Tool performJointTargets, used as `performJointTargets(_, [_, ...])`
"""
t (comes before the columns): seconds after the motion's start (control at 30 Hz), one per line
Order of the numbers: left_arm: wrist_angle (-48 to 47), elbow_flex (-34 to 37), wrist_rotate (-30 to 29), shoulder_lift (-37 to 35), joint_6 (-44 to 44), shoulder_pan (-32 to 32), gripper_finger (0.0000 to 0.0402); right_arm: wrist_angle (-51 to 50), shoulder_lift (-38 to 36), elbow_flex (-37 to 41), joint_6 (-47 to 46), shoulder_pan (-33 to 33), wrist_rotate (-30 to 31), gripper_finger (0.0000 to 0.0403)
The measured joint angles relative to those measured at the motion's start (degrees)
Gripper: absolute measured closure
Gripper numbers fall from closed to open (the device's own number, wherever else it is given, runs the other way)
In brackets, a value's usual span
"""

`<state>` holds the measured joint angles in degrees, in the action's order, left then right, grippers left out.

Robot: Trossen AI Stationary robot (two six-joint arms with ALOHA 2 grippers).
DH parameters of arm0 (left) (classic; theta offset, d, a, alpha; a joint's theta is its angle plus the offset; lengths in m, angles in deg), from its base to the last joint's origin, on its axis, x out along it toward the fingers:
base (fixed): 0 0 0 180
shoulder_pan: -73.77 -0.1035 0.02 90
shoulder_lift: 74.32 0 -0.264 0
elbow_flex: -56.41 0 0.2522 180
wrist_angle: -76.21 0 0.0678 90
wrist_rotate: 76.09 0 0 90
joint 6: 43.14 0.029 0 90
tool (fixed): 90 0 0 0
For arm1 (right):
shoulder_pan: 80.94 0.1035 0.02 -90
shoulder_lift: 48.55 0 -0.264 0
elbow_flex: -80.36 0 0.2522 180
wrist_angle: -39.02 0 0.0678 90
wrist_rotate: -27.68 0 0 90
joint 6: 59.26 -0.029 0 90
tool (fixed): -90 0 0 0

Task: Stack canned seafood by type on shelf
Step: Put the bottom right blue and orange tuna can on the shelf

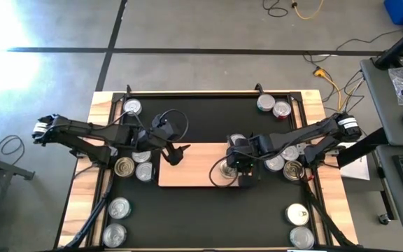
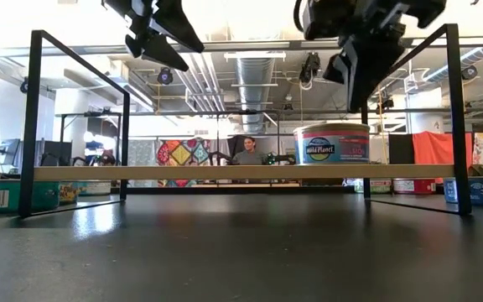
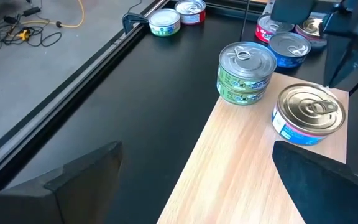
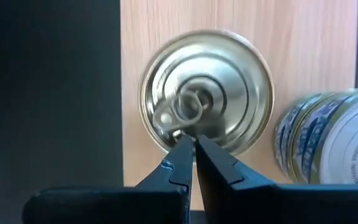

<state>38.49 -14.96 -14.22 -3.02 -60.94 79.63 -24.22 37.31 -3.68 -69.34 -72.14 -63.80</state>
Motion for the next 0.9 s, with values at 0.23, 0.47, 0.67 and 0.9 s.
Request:
performJointTargets(0.23, [0.3,0.0,0.1,1.7,-0.5,0.0,0.0003,11.0,2.5,0.5,-0.1,0.0,0.0,0.039])
performJointTargets(0.47, [-4.2,0.0,0.1,2.4,-0.5,0.0,0.0003,7.1,5.5,1.6,0.1,0.1,0.0,0.039])
performJointTargets(0.67, [-7.6,0.1,0.0,2.4,-0.1,0.0,0.0003,1.1,3.5,1.6,1.1,-0.4,0.0,0.039])
performJointTargets(0.9, [-7.6,0.1,-1.3,2.4,1.2,0.0,0.0003,1.7,2.1,1.6,0.2,-0.6,0.0,0.039])
